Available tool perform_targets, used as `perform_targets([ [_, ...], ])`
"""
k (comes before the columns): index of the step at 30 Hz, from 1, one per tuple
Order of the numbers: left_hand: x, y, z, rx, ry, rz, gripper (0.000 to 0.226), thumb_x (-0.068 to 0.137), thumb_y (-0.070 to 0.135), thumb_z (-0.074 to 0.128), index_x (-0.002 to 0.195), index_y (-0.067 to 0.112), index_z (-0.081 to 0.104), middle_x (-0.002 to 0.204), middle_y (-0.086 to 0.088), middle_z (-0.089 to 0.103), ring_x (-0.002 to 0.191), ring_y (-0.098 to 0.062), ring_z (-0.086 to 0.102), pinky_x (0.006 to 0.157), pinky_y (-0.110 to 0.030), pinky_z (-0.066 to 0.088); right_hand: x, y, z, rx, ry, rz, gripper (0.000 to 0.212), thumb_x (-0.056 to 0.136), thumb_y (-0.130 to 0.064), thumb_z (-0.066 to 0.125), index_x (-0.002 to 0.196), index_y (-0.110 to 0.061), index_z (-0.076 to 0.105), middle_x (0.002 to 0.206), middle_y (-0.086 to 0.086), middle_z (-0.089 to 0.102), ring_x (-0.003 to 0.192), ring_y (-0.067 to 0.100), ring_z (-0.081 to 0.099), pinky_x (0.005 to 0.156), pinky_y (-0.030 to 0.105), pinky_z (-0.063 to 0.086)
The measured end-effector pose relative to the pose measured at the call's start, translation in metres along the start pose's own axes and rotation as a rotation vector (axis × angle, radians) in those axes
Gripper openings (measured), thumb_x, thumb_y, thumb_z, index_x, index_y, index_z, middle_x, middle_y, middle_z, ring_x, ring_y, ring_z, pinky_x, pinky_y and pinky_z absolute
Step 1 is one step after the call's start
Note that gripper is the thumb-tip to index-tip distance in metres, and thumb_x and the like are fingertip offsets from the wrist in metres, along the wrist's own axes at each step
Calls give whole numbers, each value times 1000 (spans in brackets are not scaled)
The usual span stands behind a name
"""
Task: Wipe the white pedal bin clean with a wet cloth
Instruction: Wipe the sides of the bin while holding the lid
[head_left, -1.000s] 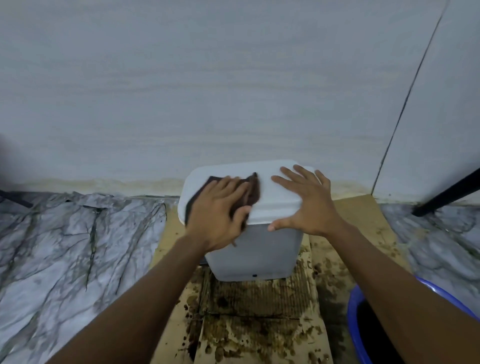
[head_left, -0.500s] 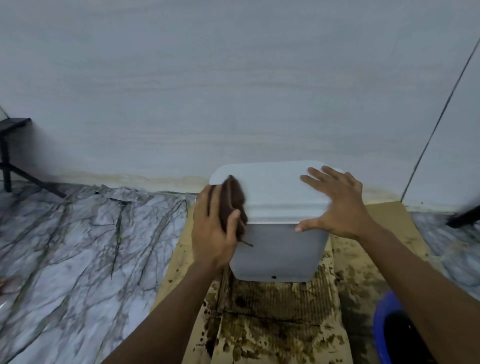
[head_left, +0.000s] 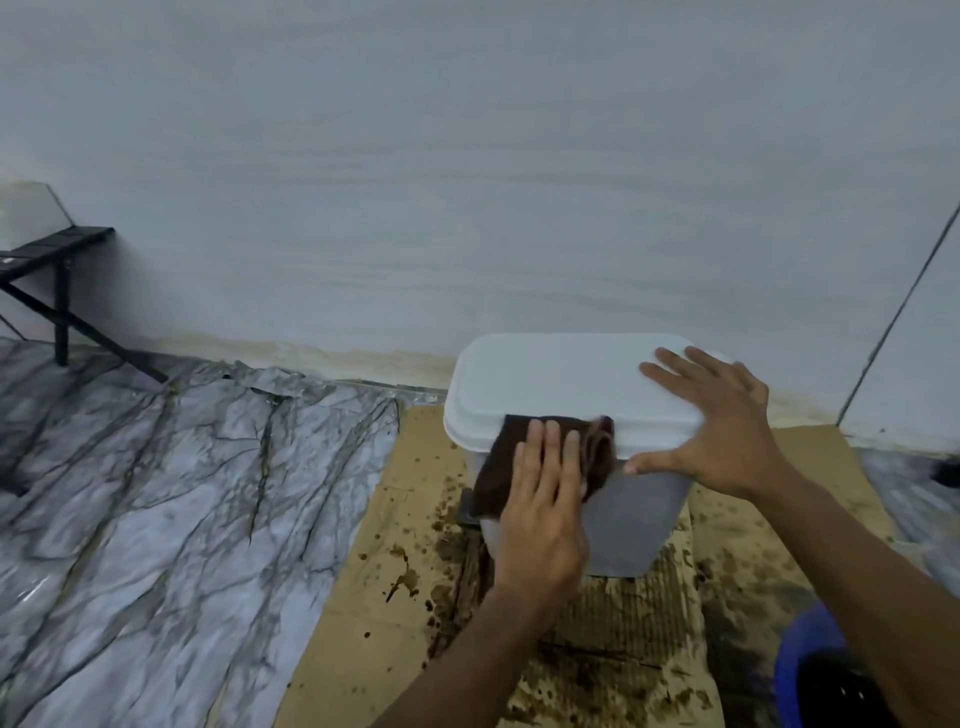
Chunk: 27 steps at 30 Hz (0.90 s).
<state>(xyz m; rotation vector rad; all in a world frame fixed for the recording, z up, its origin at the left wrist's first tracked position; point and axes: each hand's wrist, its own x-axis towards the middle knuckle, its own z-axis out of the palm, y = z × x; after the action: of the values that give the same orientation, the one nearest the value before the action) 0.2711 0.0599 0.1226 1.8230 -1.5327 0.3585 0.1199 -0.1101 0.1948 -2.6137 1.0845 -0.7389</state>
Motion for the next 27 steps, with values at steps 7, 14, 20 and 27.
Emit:
perform_targets([
  [7,50,-22,-1,146,-81,51,59,113,34,28,164,13,11,173,-8,4,160,-22,-6,130,-40,-2,7,-8,2,-29,-3,26,124,39,-99,50,147,-40,45,160,-13,34,152,14,21,122,46,5],
  [14,96,-12,-2,152,-1,-200,61,108,45,19,147,13,54,151,-8,55,147,-31,38,125,-45,16,-1,-8,5,1,52,15,121,39,-99,53,144,-39,50,157,-13,38,150,13,24,122,48,7],
  [20,77,-5,22,172,22,233,59,109,49,34,152,11,47,153,-12,52,145,-34,40,124,-51,23,-2,-2,4,22,45,-39,104,54,-84,59,147,-38,47,159,-11,36,151,16,24,120,50,8],
  [27,66,-54,39,291,120,438,59,110,38,36,163,14,25,170,-13,21,159,-32,15,129,-49,11,19,2,0,-34,-104,37,120,43,-73,82,150,-48,34,162,-19,25,152,9,13,122,44,1],
])
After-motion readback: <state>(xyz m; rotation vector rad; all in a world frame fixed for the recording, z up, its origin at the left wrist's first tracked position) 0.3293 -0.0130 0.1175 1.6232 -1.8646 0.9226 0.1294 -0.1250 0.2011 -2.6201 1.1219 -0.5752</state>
